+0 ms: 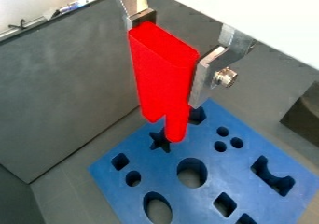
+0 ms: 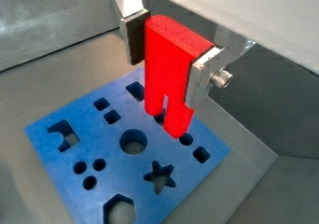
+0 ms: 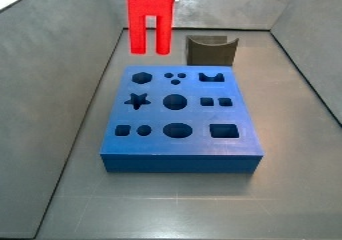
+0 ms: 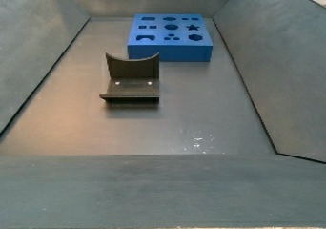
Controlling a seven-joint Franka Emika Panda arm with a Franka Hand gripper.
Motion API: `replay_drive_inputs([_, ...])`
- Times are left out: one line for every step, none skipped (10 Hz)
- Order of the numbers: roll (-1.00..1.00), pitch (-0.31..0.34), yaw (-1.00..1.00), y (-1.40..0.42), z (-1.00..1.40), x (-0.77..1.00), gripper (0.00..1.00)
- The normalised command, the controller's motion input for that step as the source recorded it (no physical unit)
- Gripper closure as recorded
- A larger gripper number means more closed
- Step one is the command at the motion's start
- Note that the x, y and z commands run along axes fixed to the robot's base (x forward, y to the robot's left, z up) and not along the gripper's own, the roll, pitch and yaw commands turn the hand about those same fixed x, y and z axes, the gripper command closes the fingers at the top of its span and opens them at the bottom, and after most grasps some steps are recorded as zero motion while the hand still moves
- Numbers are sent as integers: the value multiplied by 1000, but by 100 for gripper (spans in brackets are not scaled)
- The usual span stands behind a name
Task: Pick up the square-circle object. Move up. Place the square-circle object on the fixture. Regrasp the square-circle object. Move to above the board. Insert the square-circle object.
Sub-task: Insert the square-circle object.
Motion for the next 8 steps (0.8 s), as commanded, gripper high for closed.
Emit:
replay_drive_inputs([0,-93,103,-94,-257,-177,100])
replay_drive_inputs([-21,-83,106,-71,-251,-200,100])
replay_drive_inputs([-17,-86,114,-83,-254,-206,100])
replay_drive_inputs([-14,-97,109,-143,-249,-209,100])
replay_drive_inputs([0,-96,103,-200,-237,-191,100])
replay_drive_inputs([0,-100,69,-220,-240,-177,100])
replay_drive_inputs([-3,-93,17,-229,-223,-114,100])
replay_drive_inputs([-1,-84,0,-209,-197,-71,100])
